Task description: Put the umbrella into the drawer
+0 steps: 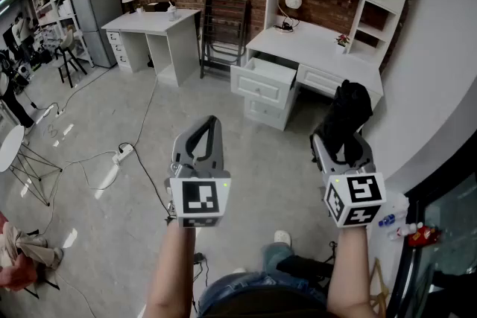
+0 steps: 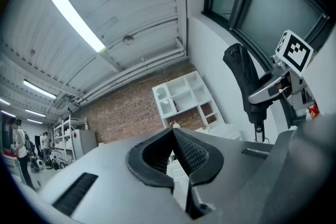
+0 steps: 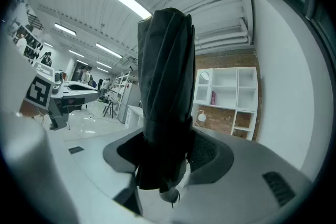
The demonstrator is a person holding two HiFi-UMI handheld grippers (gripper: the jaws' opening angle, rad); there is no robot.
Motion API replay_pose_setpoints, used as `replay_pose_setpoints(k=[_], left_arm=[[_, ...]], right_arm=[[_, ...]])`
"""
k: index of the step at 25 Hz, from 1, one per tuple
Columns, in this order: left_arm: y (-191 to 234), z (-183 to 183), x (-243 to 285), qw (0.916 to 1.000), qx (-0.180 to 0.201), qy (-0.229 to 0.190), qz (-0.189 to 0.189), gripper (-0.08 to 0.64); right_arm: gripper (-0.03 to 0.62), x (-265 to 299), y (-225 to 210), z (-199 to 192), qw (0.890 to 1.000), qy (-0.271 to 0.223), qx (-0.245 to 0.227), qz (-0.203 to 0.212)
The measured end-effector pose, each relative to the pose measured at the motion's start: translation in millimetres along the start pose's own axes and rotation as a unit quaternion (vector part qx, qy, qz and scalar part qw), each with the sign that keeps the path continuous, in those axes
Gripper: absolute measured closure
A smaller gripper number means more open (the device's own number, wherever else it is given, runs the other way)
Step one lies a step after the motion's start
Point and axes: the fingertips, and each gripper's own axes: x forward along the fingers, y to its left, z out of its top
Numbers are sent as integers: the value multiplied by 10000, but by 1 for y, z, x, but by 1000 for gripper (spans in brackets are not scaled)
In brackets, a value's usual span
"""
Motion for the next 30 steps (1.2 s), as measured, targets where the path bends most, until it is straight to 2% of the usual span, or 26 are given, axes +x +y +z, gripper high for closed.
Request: replay_pose_setpoints(k=[7, 13, 21, 26, 30], left_arm=[[9, -4, 16, 9998, -163, -15, 102, 558], [8, -12, 72, 9995, -247, -22, 176, 558], [-1, -34, 219, 9994, -216, 197, 204, 558], [-7, -33, 327, 9989, -322, 132, 307, 558], [-8, -39, 385, 9985, -293, 176, 428, 558]], right_arm=[[368, 16, 2, -4, 9997, 103, -190, 118], [367, 64, -22, -15, 9993, 95, -259, 253], [367, 184, -108, -33, 9993, 67, -48, 353], [365, 266, -172, -38, 9989, 42, -53, 463], [365, 322, -202, -48, 9982, 71, -36, 594]])
